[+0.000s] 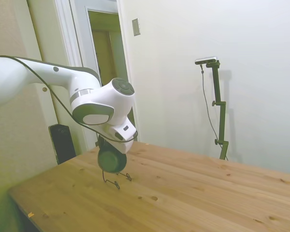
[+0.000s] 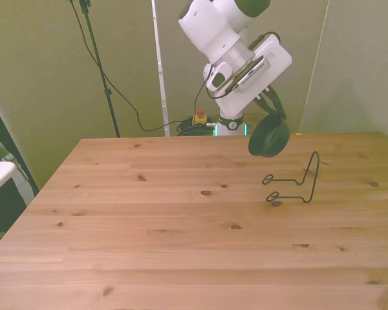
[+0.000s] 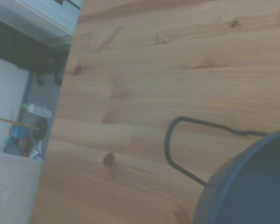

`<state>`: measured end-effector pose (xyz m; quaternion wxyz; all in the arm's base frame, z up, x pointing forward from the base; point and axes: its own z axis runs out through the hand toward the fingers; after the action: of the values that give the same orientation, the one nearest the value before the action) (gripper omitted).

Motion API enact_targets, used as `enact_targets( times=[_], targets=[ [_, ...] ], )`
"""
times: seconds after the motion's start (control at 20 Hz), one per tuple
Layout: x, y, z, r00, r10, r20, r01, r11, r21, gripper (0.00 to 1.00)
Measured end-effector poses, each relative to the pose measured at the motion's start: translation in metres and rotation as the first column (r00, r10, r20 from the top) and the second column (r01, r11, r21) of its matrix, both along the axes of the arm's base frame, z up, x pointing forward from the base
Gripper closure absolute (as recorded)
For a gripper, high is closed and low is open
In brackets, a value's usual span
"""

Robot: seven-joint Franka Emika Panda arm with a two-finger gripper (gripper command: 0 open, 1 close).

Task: Load the bowl

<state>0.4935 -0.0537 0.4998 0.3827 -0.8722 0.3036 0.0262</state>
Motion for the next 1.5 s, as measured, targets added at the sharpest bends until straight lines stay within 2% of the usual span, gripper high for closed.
enact_targets(
  times=[0.4,1.0,1.25,1.5],
  targets=[
    [0.014,-0.008,-0.023,0.995,-0.045,-0.091,0.059,0.987,0.148,1.00],
    [0.030,-0.004,-0.040,0.992,-0.047,-0.115,0.068,0.981,0.179,1.00],
    [0.039,0.005,-0.040,0.999,-0.001,-0.053,0.011,0.983,0.185,1.00],
    [0.044,0.016,-0.044,0.999,0.005,-0.036,0.001,0.986,0.165,1.00]
  ],
)
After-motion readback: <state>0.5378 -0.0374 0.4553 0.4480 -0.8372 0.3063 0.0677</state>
